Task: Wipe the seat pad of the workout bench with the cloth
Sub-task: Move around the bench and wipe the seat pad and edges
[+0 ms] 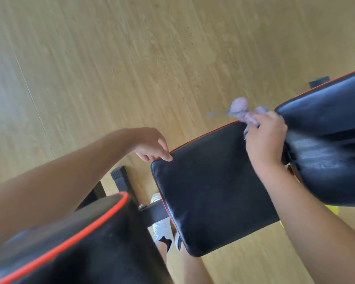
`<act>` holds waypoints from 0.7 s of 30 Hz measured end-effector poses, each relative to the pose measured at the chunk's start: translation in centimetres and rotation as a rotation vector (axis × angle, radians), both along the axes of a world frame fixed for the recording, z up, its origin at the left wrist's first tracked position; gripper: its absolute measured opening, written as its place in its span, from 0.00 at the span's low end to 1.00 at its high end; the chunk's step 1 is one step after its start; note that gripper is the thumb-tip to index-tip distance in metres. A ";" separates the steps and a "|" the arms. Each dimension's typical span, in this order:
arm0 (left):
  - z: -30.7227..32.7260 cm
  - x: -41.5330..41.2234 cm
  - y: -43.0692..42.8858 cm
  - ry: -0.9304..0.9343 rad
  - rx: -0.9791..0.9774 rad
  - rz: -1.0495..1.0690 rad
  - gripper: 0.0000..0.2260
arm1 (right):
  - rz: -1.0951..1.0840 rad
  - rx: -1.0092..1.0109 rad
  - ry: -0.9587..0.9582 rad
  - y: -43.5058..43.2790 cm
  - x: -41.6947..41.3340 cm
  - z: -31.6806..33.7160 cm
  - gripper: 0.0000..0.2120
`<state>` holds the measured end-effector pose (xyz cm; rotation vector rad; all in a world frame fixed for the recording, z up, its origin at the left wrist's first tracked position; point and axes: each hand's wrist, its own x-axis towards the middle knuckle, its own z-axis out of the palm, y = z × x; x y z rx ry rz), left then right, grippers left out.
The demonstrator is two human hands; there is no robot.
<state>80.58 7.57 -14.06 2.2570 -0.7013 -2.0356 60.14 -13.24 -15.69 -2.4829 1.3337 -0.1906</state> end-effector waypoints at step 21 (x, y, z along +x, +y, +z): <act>-1.2 -2.4 0.3 -0.335 -0.134 -0.087 0.08 | 0.644 0.158 -0.076 11.0 -7.7 -0.1 0.11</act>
